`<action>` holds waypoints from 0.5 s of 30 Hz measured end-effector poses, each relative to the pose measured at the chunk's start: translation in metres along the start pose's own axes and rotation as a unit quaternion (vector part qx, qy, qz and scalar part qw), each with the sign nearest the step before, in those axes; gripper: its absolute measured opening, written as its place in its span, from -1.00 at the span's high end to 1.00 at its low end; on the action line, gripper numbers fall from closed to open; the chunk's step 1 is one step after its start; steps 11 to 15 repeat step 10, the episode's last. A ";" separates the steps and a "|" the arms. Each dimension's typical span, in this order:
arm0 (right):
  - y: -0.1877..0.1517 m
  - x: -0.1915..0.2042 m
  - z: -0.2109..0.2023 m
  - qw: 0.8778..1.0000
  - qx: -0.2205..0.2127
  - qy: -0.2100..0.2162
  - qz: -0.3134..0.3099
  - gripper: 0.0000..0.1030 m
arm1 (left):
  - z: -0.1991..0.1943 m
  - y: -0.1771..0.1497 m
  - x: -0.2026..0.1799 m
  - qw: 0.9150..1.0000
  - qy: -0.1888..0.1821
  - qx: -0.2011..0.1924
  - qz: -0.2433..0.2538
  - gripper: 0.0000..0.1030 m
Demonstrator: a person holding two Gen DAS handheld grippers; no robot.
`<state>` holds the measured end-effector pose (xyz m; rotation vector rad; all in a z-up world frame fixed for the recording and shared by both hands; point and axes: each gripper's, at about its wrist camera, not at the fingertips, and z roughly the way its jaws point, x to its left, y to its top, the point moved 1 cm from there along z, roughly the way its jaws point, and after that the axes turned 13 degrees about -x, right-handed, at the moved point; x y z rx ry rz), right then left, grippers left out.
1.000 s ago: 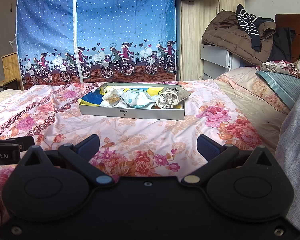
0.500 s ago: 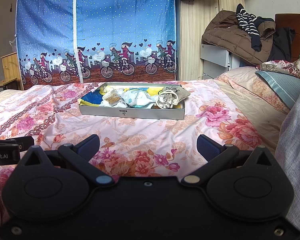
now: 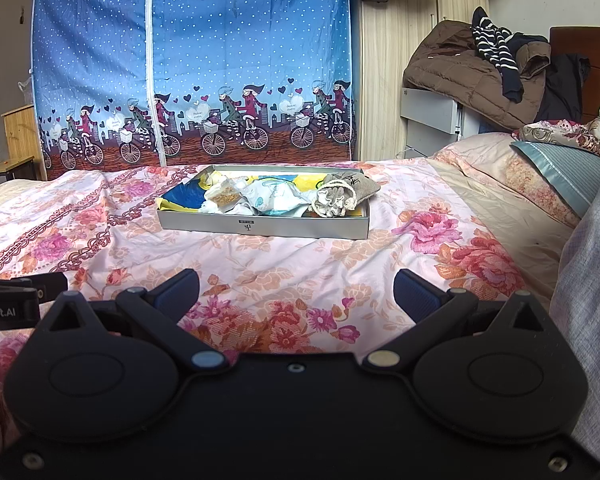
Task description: Organize soft objects
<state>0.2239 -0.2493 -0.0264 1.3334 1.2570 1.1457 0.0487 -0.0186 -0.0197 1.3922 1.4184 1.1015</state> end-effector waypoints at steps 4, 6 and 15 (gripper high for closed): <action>0.000 0.000 0.000 1.000 0.000 0.000 0.000 -0.99 | 0.000 0.000 0.001 1.000 0.004 -0.001 0.001 -0.99; 0.000 0.000 0.000 1.000 0.000 0.000 0.000 -0.99 | -0.002 0.000 0.005 1.000 0.007 -0.002 0.001 -0.99; 0.000 0.000 0.000 1.000 0.000 0.000 0.000 -0.99 | -0.003 0.000 0.010 1.000 0.010 -0.003 0.001 -0.99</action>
